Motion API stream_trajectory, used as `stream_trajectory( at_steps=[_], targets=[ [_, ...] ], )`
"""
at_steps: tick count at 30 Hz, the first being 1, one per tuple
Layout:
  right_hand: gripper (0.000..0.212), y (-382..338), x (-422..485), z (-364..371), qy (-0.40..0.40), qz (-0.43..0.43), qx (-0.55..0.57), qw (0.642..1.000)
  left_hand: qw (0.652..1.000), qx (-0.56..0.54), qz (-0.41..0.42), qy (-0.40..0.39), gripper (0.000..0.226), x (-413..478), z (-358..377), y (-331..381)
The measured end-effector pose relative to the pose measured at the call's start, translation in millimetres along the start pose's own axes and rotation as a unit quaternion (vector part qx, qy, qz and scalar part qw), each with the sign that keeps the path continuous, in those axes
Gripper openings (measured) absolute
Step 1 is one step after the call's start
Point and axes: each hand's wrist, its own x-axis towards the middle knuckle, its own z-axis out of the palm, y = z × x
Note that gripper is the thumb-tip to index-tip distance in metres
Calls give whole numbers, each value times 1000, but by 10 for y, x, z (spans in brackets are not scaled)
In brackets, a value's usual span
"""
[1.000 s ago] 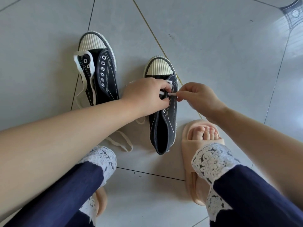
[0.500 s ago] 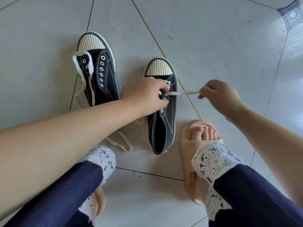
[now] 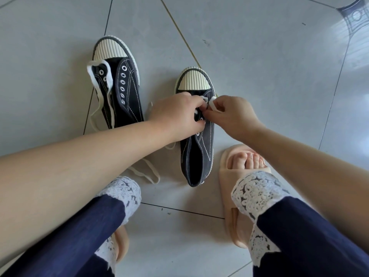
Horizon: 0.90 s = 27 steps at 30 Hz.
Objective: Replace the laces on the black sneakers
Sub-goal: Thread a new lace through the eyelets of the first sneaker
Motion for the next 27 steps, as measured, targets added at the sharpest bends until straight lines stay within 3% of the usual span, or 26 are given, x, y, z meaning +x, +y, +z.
stream_trajectory(
  at_steps=[5,11,16,21,27],
  targets=[
    [36,63,-32,-204,33,-1,-26,999,1000,18,2,-1,25,-23,-31,-38],
    [26,397,-109,-540,116,83,-8,990,1000,18,12,-8,26,-15,-34,12],
    [19,332,-86,-411,28,91,-102,990,999,31,33,10,27,1,-36,-30],
    [23,55,-62,-188,-14,-3,-70,997,998,41,36,26,34,-9,-2,-1],
    [21,-56,-3,-51,-36,9,-75,996,997,46,33,43,31,-16,-11,-4]
  ],
)
